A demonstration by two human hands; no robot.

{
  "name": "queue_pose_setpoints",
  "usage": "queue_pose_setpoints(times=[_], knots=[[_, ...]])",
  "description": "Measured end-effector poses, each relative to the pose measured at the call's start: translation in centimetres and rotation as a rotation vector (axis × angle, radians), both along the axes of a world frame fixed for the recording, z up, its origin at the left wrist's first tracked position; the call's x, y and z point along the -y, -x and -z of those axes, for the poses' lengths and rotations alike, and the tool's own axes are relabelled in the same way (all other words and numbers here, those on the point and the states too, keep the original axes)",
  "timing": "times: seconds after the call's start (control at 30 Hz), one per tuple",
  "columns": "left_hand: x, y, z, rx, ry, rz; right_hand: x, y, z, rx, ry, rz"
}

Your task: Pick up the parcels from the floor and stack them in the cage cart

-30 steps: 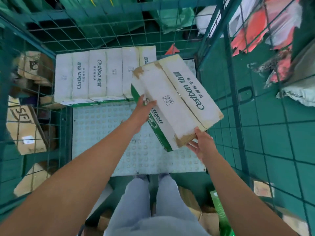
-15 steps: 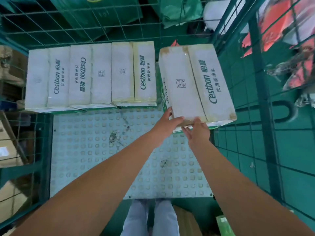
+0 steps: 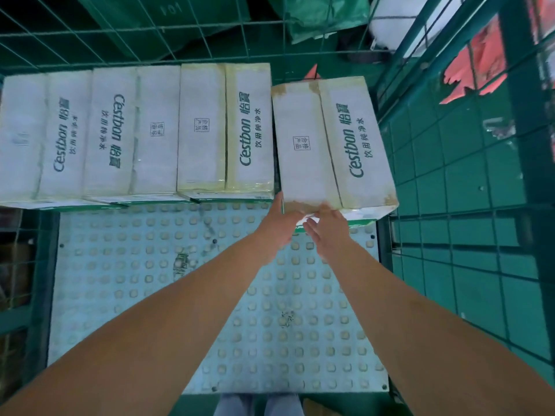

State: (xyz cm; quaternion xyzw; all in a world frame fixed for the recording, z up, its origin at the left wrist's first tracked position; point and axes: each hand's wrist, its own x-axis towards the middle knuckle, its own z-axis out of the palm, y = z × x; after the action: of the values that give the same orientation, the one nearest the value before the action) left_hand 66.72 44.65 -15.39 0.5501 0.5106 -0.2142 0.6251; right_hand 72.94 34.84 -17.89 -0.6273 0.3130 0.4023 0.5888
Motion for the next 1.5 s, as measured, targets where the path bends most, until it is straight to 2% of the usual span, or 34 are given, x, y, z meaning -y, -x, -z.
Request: queue_pose_setpoints(times=[0.1, 0.17, 0.3, 0.47, 0.53, 0.7, 0.97, 1.13, 1.27, 1.5], knots=[[-1.0, -0.7, 1.4, -0.011, -0.024, 0.015, 0.1, -0.9, 1.2, -0.049, 0.024, -0.268], [-1.3, -1.1, 1.9, -0.007, -0.014, 0.048, 0.4, -1.3, 1.5, -0.085, 0.02, -0.328], [-1.1, -1.8, 3.0, -0.01, 0.028, 0.119, 1.2, -1.9, 2.2, -0.121, 0.006, -0.235], [-0.8, -1.9, 4.1, -0.008, 0.078, 0.132, 2.7, -3.2, 3.7, -0.045, 0.12, -0.044], [-1.0, -2.1, 4.5, -0.001, 0.087, 0.116, 2.9, -3.9, 4.3, -0.009, 0.126, -0.04], [-2.3, -3.1, 5.0, 0.069, 0.018, 0.032, 1.9, -5.0, 5.0, 0.128, 0.191, -0.405], [-2.5, -2.0, 5.0, 0.055, 0.013, 0.057, 1.2, -3.6, 3.7, 0.148, 0.147, -0.533], [-3.1, 1.1, 2.1, 0.05, 0.002, 0.084, 0.0, -1.1, -0.7, 0.124, 0.122, -0.525], [-4.6, 4.2, -3.9, 0.034, -0.019, 0.004, -1.4, 1.3, -7.1, 0.136, 0.037, -0.489], [-6.0, 13.4, -20.3, 0.077, -0.038, -0.203, -2.7, 8.9, -23.9, 0.161, -0.083, -0.584]])
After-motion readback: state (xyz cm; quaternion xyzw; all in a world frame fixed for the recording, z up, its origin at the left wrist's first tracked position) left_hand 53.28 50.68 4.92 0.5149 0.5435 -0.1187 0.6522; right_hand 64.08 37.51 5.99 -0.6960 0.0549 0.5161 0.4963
